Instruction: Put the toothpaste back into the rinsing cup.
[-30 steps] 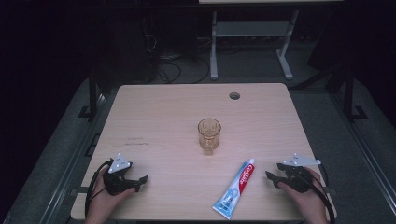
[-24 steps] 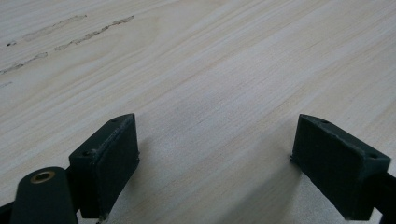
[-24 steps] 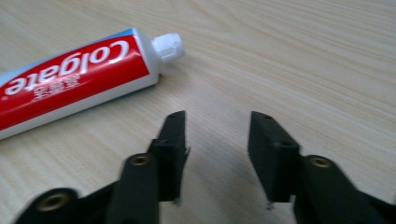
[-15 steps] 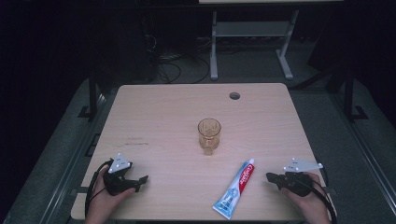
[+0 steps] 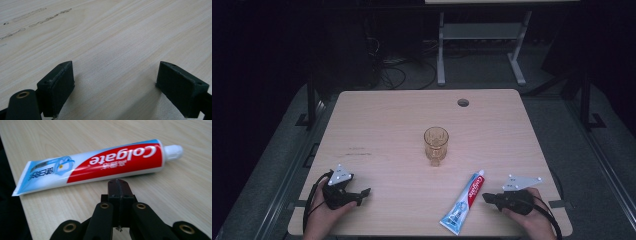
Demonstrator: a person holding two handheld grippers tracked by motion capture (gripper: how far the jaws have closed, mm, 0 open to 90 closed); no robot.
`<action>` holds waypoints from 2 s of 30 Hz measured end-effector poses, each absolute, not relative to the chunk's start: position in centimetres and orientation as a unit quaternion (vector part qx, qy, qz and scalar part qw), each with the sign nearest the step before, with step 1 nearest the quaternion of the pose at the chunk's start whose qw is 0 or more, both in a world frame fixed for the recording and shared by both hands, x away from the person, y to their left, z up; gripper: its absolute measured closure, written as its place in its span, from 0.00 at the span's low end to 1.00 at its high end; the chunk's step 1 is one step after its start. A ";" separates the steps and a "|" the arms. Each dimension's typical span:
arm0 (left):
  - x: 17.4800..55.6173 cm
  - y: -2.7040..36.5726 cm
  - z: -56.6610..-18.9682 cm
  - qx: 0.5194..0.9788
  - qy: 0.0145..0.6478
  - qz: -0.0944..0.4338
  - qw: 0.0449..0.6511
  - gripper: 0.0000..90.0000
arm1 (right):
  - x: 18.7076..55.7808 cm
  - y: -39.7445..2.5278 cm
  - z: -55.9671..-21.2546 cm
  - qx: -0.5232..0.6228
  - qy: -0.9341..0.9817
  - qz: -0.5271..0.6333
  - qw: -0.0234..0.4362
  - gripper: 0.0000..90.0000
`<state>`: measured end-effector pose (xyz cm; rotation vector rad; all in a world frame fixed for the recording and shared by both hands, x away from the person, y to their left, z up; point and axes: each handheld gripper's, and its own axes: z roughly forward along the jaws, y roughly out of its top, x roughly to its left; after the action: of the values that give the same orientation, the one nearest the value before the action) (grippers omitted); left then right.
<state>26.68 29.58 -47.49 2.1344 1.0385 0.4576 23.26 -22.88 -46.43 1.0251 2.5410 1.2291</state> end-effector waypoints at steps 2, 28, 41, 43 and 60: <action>26.7 29.6 -47.5 0.826 0.402 0.177 0.354 0.15 | 23.2 -22.5 -46.5 0.333 0.847 0.408 0.065 1.00; 26.7 29.6 -47.5 0.826 0.402 0.177 0.354 0.15 | 22.8 -20.1 -46.9 0.290 0.869 0.400 0.031 1.00; 26.7 29.6 -47.5 0.826 0.402 0.177 0.354 0.15 | 23.1 -19.3 -46.7 0.277 0.873 0.401 0.029 1.00; 26.7 29.6 -47.5 0.826 0.402 0.177 0.354 0.15 | 23.1 -19.0 -46.7 0.274 0.874 0.401 0.029 1.00; 26.7 29.6 -47.5 0.827 0.401 0.177 0.353 0.15 | 23.7 -17.7 -46.5 0.261 0.877 0.402 0.028 1.00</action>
<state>26.68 29.59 -47.48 2.1377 1.0365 0.4580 23.72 -17.69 -46.47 0.8059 2.7072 1.2395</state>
